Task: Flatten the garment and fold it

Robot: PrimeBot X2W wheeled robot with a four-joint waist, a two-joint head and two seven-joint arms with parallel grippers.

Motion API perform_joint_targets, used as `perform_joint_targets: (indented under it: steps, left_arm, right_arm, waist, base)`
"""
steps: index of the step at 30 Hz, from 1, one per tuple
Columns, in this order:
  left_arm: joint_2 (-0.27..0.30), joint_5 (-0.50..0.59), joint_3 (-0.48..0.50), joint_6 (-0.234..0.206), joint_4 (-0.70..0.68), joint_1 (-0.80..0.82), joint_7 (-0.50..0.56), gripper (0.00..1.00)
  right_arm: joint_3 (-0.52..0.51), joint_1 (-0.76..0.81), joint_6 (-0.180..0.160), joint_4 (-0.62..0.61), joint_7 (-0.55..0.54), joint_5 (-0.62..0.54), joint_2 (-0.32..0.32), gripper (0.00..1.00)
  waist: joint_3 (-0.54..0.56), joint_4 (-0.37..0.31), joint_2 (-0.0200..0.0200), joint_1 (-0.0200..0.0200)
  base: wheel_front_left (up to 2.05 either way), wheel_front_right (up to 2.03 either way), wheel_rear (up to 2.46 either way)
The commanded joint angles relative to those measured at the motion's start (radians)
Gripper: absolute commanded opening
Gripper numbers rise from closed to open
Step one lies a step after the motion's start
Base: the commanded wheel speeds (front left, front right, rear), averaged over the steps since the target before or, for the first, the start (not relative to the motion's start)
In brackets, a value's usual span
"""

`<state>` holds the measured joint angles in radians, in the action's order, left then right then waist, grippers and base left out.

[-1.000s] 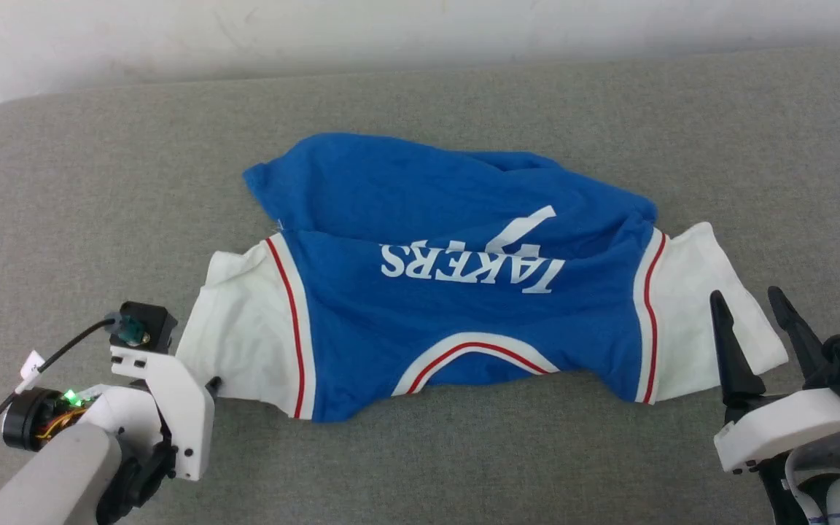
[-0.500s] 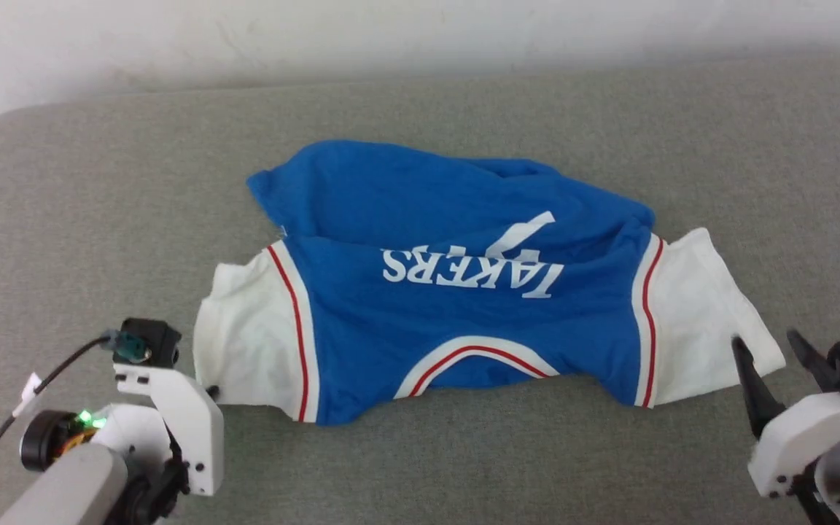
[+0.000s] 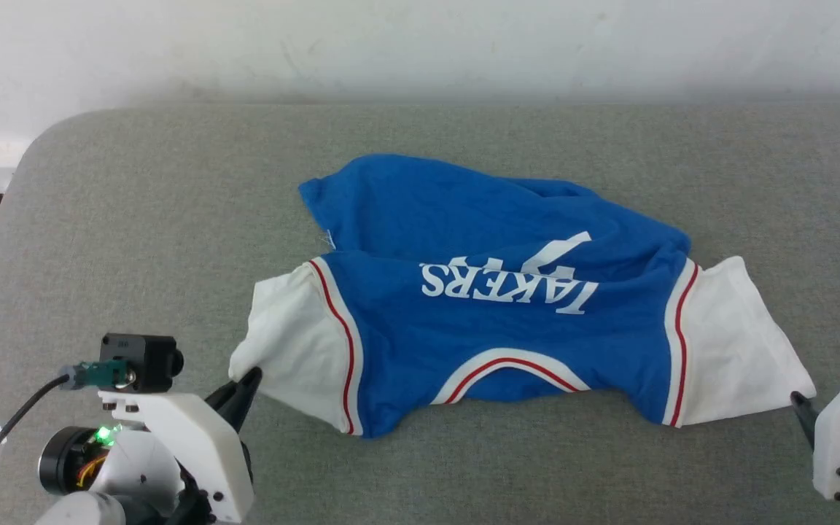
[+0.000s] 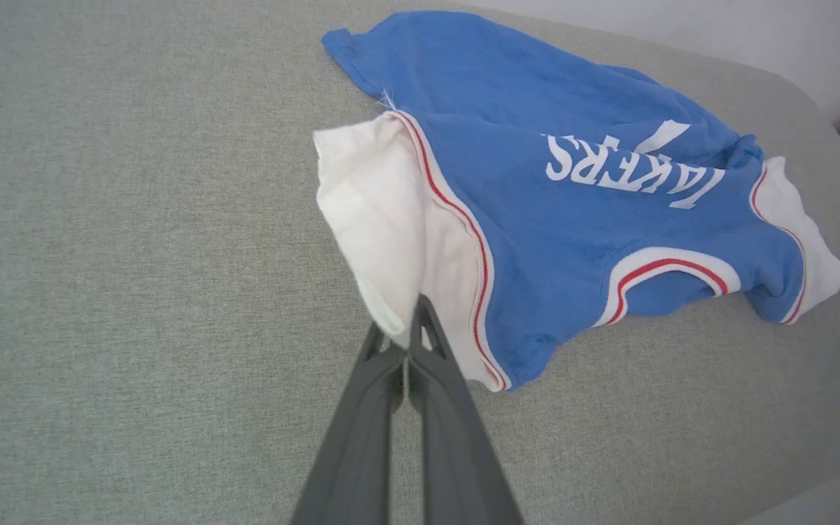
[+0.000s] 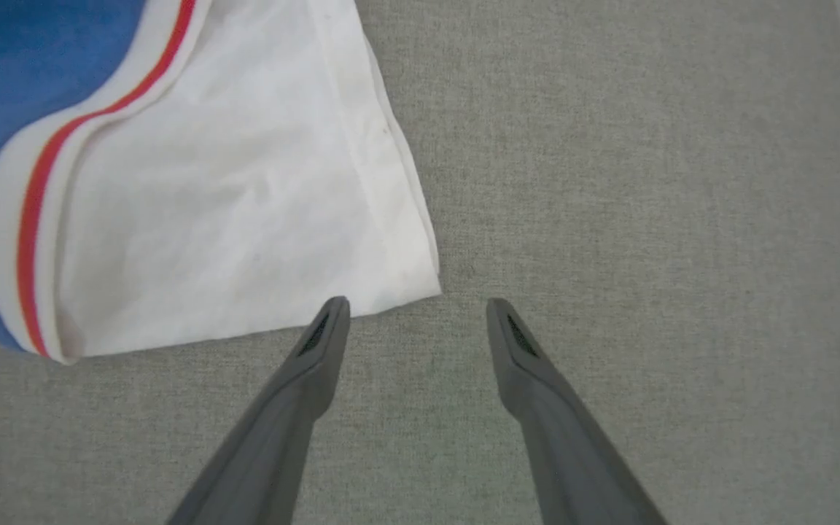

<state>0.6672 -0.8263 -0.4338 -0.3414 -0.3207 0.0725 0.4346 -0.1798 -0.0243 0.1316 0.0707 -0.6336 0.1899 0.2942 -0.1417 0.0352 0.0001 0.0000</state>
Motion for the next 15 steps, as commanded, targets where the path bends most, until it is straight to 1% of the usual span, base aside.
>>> perform_joint_targets:
  steps: [1,3,6,15]
  left_arm:
    - [0.003,0.0,0.006,-0.011,-0.019,-0.011,-0.006,0.0]
    - [0.002,0.008,0.003,-0.025,-0.052,-0.015,-0.006,0.0]
    - [-0.002,0.018,-0.007,-0.035,-0.088,-0.014,-0.001,0.0]
    - [-0.007,0.032,-0.026,-0.039,-0.11,-0.003,0.007,0.0]
  right_arm:
    - [0.0,-0.025,-0.001,0.02,-0.004,0.008,0.008,1.0]
    - [0.006,-0.046,-0.001,0.066,-0.006,0.004,0.028,1.0]
    - [0.012,-0.075,-0.001,0.126,0.005,0.0,0.039,1.0]
    - [0.057,-0.125,-0.001,0.249,0.038,0.016,0.042,1.0]
  waist:
    - [-0.006,0.006,-0.0001,0.0]
    - [-0.013,0.013,-0.0001,0.0]
    - [-0.024,0.023,-0.0001,0.0]
    - [-0.052,0.037,-0.0001,0.0]
  base:
    - [0.0,0.0,0.0]
    - [0.0,0.0,0.0]
    - [0.0,0.0,0.0]
    - [0.0,0.0,0.0]
